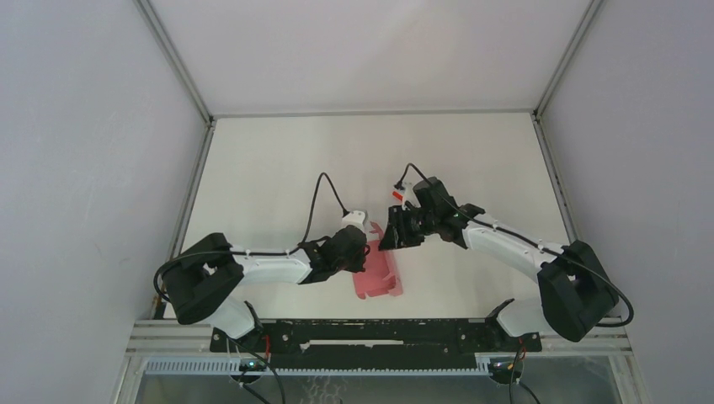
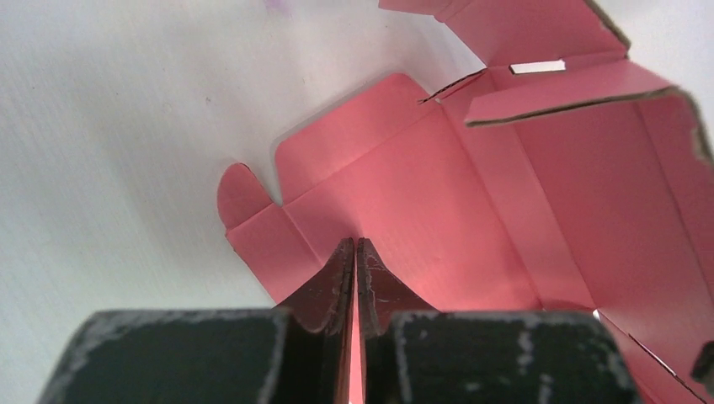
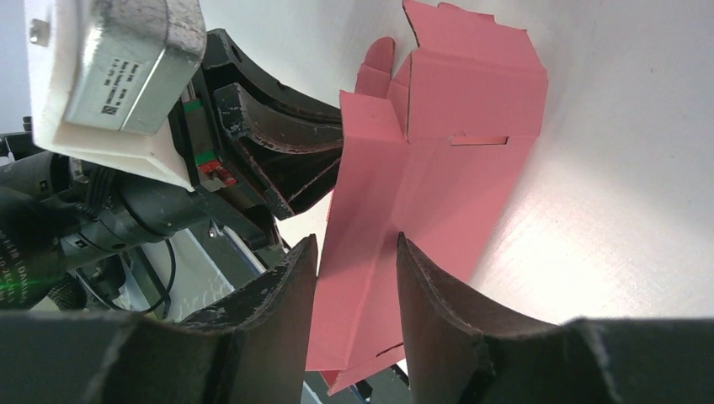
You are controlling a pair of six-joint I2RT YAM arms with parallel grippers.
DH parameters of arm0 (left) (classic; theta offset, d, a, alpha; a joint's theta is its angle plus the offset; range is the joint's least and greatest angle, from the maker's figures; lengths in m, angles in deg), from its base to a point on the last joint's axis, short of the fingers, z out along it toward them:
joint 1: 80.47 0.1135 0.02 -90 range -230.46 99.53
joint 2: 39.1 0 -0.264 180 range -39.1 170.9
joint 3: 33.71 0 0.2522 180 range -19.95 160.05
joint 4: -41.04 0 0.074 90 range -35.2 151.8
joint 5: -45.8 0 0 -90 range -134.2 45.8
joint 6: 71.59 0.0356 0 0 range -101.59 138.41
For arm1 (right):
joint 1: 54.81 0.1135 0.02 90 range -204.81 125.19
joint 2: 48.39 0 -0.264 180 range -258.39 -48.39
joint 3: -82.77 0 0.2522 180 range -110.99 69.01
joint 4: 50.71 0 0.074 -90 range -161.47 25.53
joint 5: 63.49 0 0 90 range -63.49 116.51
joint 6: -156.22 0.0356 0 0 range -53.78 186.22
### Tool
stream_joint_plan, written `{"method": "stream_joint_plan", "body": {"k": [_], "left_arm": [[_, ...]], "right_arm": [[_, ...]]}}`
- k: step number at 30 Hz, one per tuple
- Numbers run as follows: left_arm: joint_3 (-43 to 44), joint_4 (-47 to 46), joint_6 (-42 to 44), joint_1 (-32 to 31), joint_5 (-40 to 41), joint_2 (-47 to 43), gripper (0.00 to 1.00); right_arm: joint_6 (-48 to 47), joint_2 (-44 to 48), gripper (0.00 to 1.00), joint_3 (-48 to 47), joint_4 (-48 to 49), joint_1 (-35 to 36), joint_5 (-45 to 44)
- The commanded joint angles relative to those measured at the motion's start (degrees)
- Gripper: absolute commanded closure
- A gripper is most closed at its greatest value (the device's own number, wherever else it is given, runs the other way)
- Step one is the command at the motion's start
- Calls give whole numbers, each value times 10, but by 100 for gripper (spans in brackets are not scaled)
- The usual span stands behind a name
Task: Fold the paper box
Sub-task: Fold the paper box at the center of the board.
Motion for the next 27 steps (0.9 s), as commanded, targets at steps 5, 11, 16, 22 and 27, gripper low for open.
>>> {"method": "stream_joint_plan", "body": {"k": [5,11,16,22,27], "left_arm": [[5,21,8,0,-14,18,92],[4,20,8,0,-15,20,92],[3,20,8,0,-16,21,92],[3,16,8,0,-18,25,92],[3,15,8,0,-20,27,92]], "right_arm": [[2,-18,53,-2,22,14,-1],[0,-28,54,-2,16,20,-13],[-6,-25,54,-2,0,20,-30],[-13,-19,54,-2,-18,16,-50],[-17,-11,54,-2,-30,10,-63]]}}
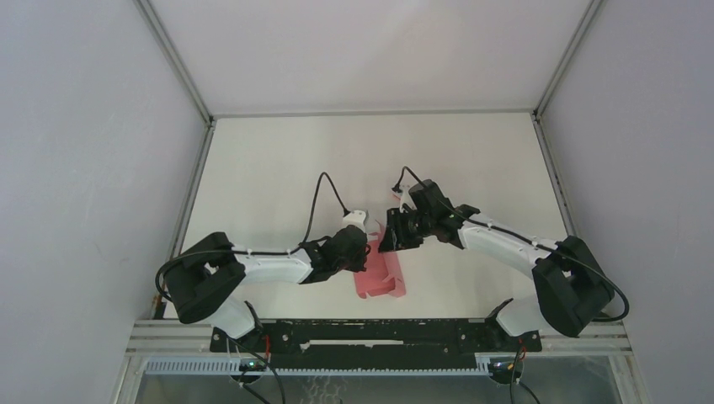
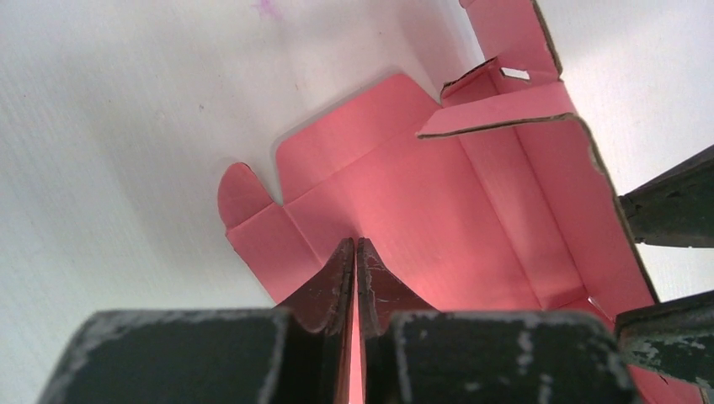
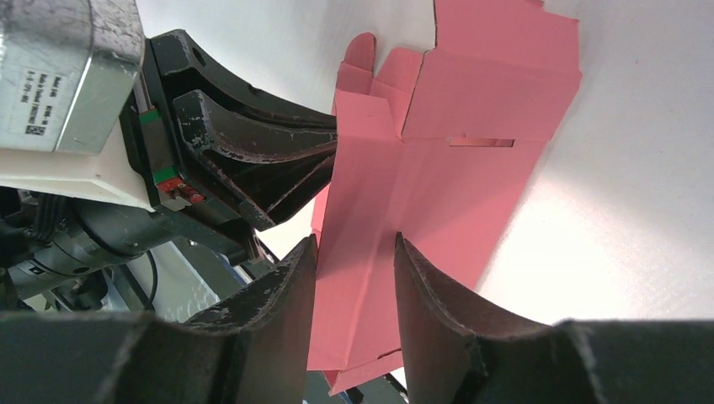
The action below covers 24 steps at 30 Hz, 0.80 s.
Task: Fold the paper box
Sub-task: Fold the paper box at the center of the board.
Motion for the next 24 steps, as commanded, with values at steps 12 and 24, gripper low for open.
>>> {"method": "stream_joint_plan", "body": {"k": [12,24], "left_arm": [[4,23,8,0,-21,25,93],[4,23,7,-1,-21,26,93]], "right_arm": [[-38,39,54,-2,-68,-37,-50],[-48,41,55,-2,-81,-40,-65]]}}
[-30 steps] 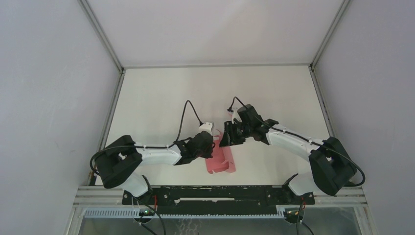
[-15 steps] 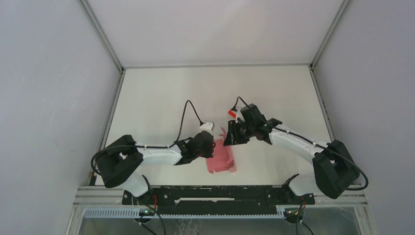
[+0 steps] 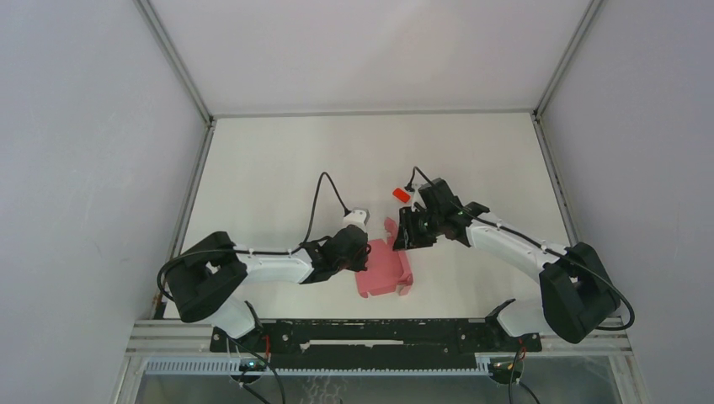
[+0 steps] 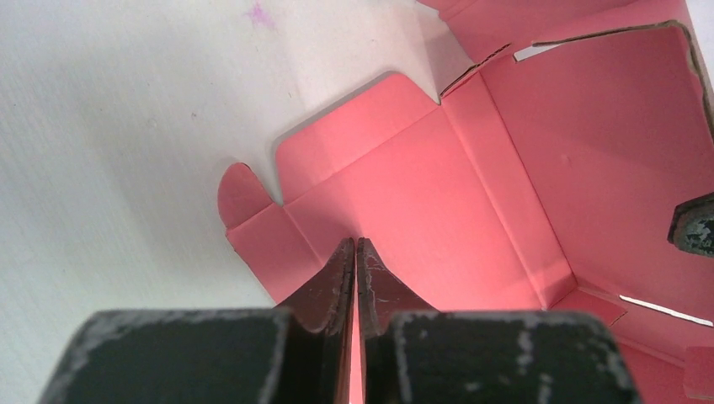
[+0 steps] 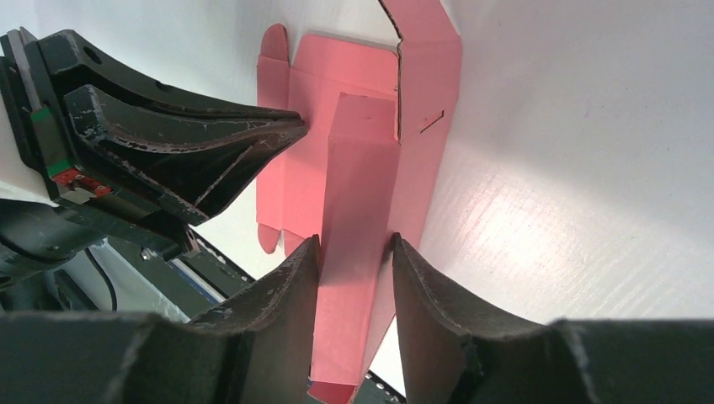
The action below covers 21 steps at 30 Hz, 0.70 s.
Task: Fold the paper box
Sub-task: Fold the paper box at the center of the board.
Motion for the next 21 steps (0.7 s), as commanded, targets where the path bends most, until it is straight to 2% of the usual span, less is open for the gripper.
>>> {"method": "stream_joint_plan", "body": {"k": [1,18,21], "left_arm": [[4,36,7,0,-19,21,93],[1,31,11,0,-18,18,93],[1,30,12,0,-19,18,93]], "right_arm": [[-17,14,56,-3,-7,1,-20],[-29,-28,58,-70,-98,69,-169],[-26,-27,55,-70,-97,78,-177]]}}
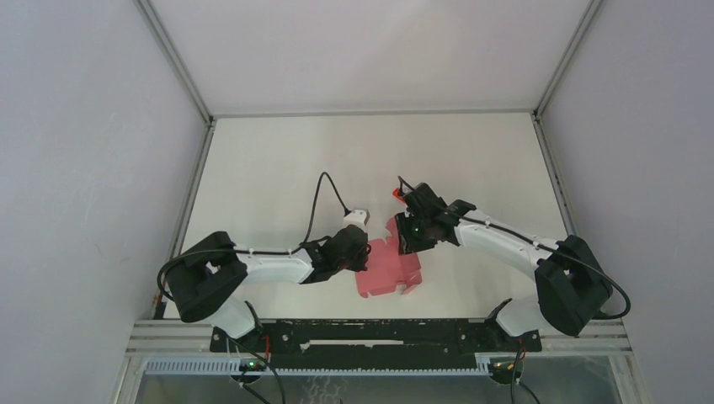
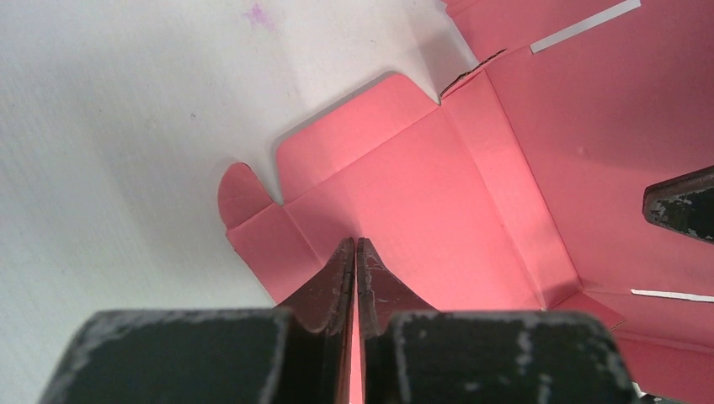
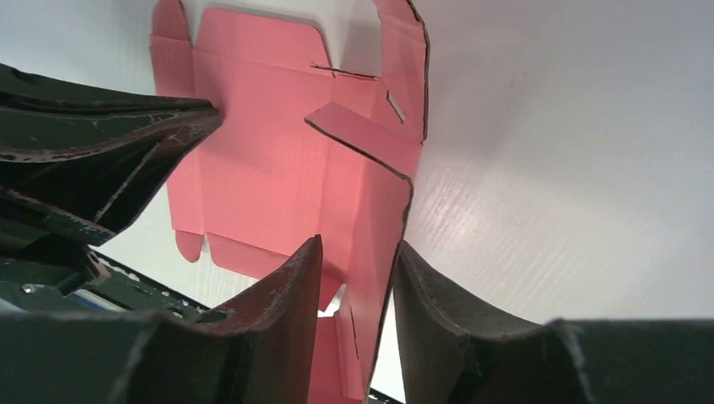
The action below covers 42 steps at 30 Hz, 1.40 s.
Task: Fold the paper box
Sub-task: Fold the paper box at the center of the board.
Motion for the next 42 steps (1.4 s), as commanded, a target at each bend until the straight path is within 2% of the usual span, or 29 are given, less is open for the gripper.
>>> {"method": "stream_joint_plan", "body": {"k": [1,9,15,32,42], "left_arm": [[1,32,13,0,-18,18,93],[1,28,13,0,-20,24,93],[2,27,12,0,-22,26,93],[-1,25,9,0,-23,28,93],[-1,25,9,0,-25,28,93]], "right_arm": [[-4,6,52,-23,-7,15,-33],[3,85,52,-18,16,-11,64],[12,102,54,-2,35,-22,124],[24,95,63,42,75,-24,134],[28,81,63,46,88,-20,132]]}}
